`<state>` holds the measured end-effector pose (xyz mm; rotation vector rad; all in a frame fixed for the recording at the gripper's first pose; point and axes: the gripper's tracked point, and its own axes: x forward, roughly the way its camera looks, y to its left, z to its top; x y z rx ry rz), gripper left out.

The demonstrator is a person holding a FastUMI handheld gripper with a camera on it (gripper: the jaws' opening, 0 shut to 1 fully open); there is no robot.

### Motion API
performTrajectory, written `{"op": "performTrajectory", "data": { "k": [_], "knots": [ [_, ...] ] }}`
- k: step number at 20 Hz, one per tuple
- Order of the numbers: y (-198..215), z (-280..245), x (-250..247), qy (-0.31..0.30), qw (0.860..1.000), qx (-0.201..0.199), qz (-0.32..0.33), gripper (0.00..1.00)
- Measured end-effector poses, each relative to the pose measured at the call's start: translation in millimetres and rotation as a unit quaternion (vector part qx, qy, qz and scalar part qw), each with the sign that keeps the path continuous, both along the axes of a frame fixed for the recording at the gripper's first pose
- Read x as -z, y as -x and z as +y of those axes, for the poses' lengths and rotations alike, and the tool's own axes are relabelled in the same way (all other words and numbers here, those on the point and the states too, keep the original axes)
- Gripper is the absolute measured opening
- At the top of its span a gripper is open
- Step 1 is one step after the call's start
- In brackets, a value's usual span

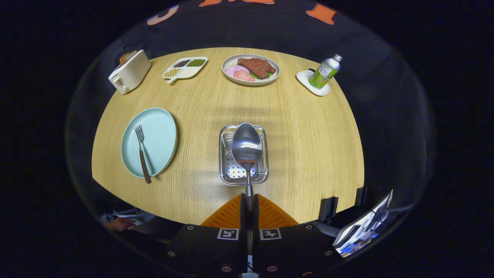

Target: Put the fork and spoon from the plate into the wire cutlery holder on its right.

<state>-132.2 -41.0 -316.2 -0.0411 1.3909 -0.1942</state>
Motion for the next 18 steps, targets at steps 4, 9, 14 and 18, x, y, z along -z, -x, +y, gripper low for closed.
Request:
{"op": "performTrajectory", "data": {
  "k": [4, 9, 14, 18],
  "knots": [
    [1, -7, 8, -0.010, 1.000, -0.009, 0.020, 0.06],
    [-13, -9, 9, -0.025, 1.000, -0.014, 0.012, 0.09],
    [-26, -10, 3, -0.023, 1.000, -0.019, -0.006, 0.10],
    [-54, -24, -25, 0.017, 0.996, -0.035, -0.080, 0.18]
  ]
}}
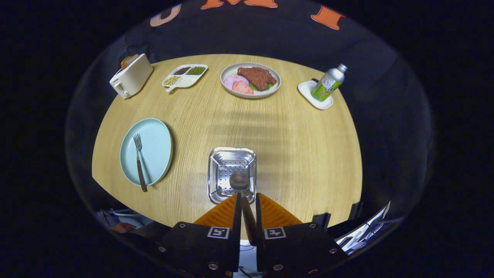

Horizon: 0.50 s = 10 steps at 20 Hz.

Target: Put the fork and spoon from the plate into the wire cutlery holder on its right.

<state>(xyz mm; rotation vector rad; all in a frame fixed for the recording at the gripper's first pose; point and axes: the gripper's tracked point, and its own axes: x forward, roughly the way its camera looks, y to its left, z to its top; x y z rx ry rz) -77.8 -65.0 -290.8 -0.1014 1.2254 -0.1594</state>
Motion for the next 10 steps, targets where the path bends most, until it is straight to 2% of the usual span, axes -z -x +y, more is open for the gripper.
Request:
{"op": "performTrajectory", "data": {
  "k": [4, 5, 7, 10],
  "knots": [
    [-40, 17, -46, -0.019, 0.993, -0.003, -0.120, 0.39],
    [-53, 22, -63, -0.016, 0.986, -0.012, -0.165, 0.51],
    [-76, 30, -98, -0.006, 0.968, -0.031, -0.249, 0.66],
    [-96, 53, -148, -0.011, 0.939, -0.046, -0.341, 0.75]
  ]
}}
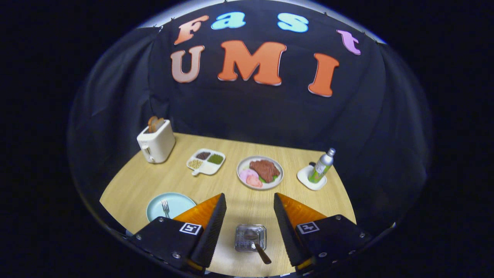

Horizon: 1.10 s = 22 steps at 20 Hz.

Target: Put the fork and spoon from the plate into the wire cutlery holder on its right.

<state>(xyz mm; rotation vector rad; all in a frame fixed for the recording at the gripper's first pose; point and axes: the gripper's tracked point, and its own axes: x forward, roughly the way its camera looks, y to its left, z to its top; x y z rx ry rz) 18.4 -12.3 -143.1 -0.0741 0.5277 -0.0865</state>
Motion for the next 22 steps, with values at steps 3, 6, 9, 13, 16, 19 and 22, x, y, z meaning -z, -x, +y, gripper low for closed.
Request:
{"op": "performTrajectory", "data": {
  "k": [3, 6, 9, 13, 16, 19, 22],
  "knots": [
    [-12, 35, -55, -0.006, 0.995, -0.024, -0.091, 0.79],
    [-20, 61, -105, 0.002, 0.983, -0.045, -0.178, 0.81],
    [-14, 85, -127, -0.008, 0.973, -0.070, -0.218, 0.83],
    [-15, 134, -91, -0.030, 0.978, -0.113, -0.170, 0.83],
    [-19, 164, -48, -0.038, 0.983, -0.136, -0.121, 0.83],
    [-18, 188, 4, -0.035, 0.985, -0.160, -0.056, 0.83],
    [-11, 210, 48, -0.027, 0.984, -0.178, 0.007, 0.84]
  ]
}}
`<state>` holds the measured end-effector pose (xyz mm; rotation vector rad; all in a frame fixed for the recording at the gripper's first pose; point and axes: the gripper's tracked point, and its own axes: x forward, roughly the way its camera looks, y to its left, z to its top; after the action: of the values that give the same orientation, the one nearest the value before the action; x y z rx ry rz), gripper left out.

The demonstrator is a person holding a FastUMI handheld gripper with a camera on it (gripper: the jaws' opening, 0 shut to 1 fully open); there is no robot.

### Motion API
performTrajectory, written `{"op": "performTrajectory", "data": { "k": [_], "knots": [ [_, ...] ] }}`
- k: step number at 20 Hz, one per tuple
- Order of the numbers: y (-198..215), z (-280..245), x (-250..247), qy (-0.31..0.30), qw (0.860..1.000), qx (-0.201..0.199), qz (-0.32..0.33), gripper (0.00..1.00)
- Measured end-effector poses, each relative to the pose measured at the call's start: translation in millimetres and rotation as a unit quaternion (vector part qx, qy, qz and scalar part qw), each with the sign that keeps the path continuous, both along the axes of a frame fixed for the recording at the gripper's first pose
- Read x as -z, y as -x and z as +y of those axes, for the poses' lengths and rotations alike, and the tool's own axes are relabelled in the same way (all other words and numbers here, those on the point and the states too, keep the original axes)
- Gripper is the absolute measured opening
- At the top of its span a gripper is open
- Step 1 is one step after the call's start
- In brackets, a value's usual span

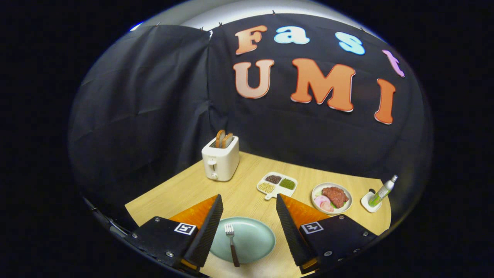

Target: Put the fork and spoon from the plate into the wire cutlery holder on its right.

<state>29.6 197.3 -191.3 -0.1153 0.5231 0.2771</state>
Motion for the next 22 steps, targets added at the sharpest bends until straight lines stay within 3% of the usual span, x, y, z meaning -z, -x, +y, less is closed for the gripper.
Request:
{"op": "performTrajectory", "data": {
  "k": [4, 7, 14, 18, 22],
  "knots": [
    [14, 13, 69, 0.035, 0.995, -0.023, 0.095, 0.84],
    [30, 20, 114, 0.051, 0.982, -0.036, 0.178, 0.84],
    [41, 21, 180, 0.126, 0.951, -0.074, 0.273, 0.81],
    [47, 17, 213, 0.157, 0.928, -0.078, 0.329, 0.74],
    [60, 19, 235, 0.157, 0.900, -0.076, 0.400, 0.57]
  ]
}}
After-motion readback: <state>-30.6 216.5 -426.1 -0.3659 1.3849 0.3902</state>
